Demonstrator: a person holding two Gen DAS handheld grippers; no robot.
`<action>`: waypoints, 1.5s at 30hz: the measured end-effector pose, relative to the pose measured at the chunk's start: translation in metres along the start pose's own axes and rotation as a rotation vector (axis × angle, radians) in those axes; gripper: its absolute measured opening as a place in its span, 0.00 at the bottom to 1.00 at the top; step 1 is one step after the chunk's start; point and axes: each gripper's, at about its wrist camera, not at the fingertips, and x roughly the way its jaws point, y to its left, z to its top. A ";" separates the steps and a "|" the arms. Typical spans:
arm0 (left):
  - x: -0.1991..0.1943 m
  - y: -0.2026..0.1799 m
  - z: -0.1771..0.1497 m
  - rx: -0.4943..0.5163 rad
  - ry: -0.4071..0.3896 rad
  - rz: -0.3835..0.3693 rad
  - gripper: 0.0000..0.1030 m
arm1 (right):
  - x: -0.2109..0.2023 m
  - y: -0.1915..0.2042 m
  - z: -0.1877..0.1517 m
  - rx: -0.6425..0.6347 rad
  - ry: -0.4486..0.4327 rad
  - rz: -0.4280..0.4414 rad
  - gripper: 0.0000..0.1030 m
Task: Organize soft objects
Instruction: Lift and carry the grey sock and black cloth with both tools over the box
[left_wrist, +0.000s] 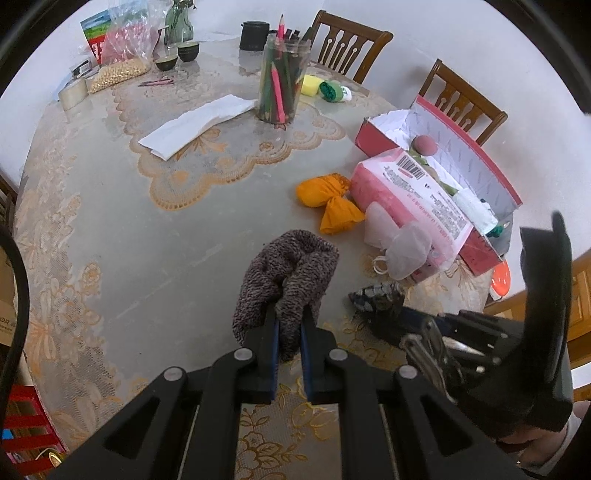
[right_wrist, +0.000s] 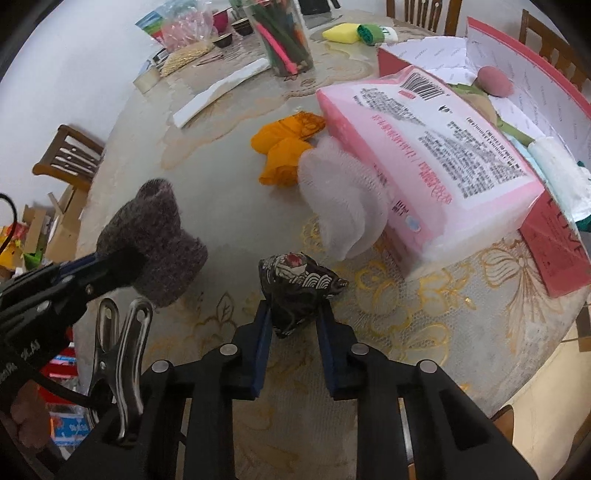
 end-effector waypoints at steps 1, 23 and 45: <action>-0.001 0.000 0.000 0.002 0.000 0.000 0.10 | -0.001 0.001 -0.002 -0.006 0.000 0.006 0.24; -0.007 -0.045 -0.011 0.142 0.065 -0.046 0.10 | -0.046 -0.029 -0.028 0.046 -0.063 0.019 0.24; 0.004 -0.148 -0.007 0.355 0.119 -0.215 0.10 | -0.108 -0.116 -0.047 0.231 -0.155 -0.090 0.24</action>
